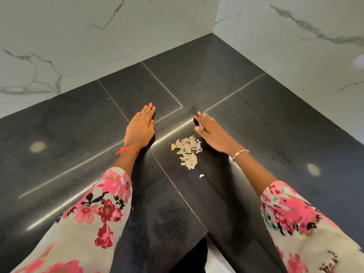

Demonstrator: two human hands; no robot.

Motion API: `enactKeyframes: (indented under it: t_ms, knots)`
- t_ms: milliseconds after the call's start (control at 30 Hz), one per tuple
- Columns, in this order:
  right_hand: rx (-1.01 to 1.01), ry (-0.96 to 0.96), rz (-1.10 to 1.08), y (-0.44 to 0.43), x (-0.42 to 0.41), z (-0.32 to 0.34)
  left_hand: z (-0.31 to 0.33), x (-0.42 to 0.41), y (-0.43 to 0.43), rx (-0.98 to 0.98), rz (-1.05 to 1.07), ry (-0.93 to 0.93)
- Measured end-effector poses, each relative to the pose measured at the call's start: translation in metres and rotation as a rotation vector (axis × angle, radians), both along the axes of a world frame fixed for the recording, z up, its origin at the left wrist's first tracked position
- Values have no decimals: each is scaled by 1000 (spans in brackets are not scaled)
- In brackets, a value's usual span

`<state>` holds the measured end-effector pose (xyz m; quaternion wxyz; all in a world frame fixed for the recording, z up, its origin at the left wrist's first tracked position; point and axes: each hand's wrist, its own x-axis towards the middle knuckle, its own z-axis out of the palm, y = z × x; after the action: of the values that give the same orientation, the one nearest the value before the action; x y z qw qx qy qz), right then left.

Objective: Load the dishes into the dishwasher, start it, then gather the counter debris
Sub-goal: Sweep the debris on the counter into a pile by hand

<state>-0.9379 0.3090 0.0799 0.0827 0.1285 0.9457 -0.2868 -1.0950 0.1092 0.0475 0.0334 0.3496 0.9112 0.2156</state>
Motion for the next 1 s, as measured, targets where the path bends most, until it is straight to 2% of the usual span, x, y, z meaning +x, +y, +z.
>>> enactKeyframes:
  t_ms: [67, 133, 200, 267, 333, 367, 400, 467, 533, 700, 900, 1000]
  knots:
    - [134, 41, 75, -19, 6, -11, 0, 1, 0, 4, -2, -1]
    - [146, 62, 140, -37, 16, -16, 0, 1, 1, 9, -4, -6]
    - [122, 65, 197, -51, 30, -18, 1, 5, 0, 5, 3, -8]
    - [-34, 81, 206, -59, 44, -13, 2, 9, -2, -17, 8, 3]
    - [-246, 144, 48, -66, 63, -7, 4, 18, -4, -39, 11, 0]
    - [-282, 175, -65, -71, 73, -6, 4, 24, -5, -38, 16, -11]
    - [-241, 188, -160, -77, 82, -8, 5, 33, -7, -32, 24, -26]
    - [-15, 165, -221, -94, 94, -16, 4, 53, -13, -15, 28, -43]
    - [98, 160, -170, -110, 96, -21, 3, 73, -22, 13, 14, -52]
    - [-210, 220, -104, -100, 62, -8, 3, 91, -34, 93, 5, -102]
    - [-60, 77, 172, -87, 19, -8, 2, 89, -35, 81, 0, -75]
    - [-141, 77, 235, -86, 39, -10, 1, 89, -36, 76, -6, -69]
